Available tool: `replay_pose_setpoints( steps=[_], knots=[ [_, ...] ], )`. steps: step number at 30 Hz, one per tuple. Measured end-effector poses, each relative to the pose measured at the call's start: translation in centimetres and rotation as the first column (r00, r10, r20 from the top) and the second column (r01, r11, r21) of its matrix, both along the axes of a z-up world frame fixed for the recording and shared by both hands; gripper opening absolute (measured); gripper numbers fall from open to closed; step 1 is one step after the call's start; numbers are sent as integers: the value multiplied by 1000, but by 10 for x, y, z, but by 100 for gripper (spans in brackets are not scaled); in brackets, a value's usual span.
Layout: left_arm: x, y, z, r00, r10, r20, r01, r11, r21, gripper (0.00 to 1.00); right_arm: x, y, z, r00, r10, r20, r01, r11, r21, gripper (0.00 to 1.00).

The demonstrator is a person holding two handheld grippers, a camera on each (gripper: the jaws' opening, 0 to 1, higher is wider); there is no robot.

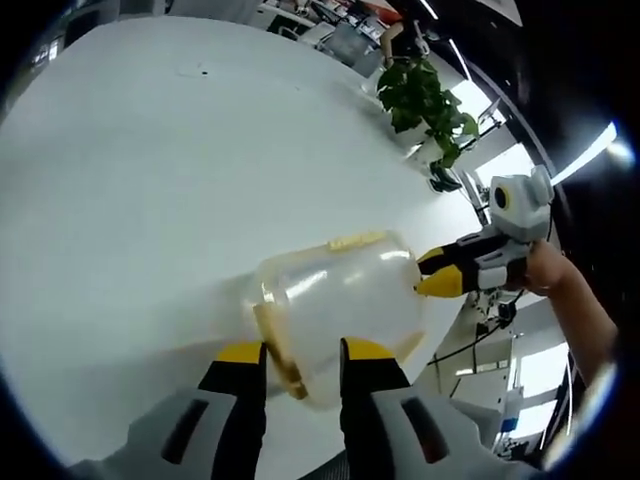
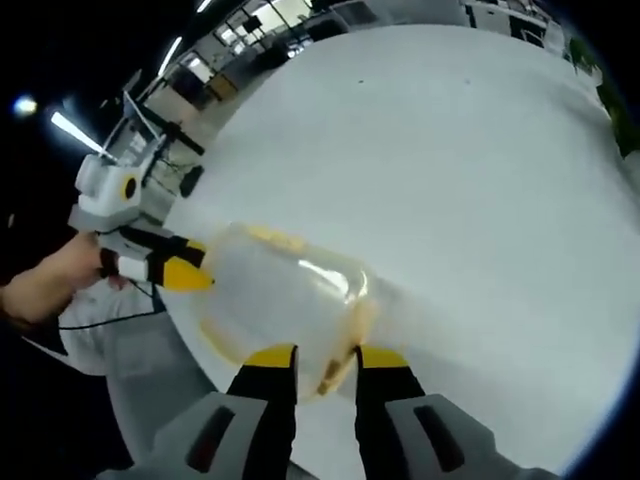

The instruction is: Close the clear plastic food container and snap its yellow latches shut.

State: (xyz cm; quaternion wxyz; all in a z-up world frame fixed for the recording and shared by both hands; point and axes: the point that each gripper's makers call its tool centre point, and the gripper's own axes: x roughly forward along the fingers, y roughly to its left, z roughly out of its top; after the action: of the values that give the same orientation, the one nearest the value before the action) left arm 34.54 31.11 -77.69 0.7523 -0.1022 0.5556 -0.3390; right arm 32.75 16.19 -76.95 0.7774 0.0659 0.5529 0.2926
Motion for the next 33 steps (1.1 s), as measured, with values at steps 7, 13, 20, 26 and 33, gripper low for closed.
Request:
replay_pose_setpoints(
  steps=[7,13,20,26,33],
  knots=[
    [5,1,0,999,-50,4,50,999,-4,26,-11,-1,-2,998,-68,-5,68,997,23,20],
    [4,0,0,998,-63,-7,63,998,0,27,-11,-1,-3,992,-122,35,120,992,49,20],
    [2,0,1,997,-71,-19,71,997,-7,29,-6,1,-3,994,-100,44,98,995,30,22],
    [-3,1,7,982,-174,68,172,985,28,36,-7,1,1,993,39,107,-29,996,-88,23],
    [-1,7,8,933,-325,155,307,943,128,33,-6,13,6,971,206,125,-180,965,-190,27]
  ],
)
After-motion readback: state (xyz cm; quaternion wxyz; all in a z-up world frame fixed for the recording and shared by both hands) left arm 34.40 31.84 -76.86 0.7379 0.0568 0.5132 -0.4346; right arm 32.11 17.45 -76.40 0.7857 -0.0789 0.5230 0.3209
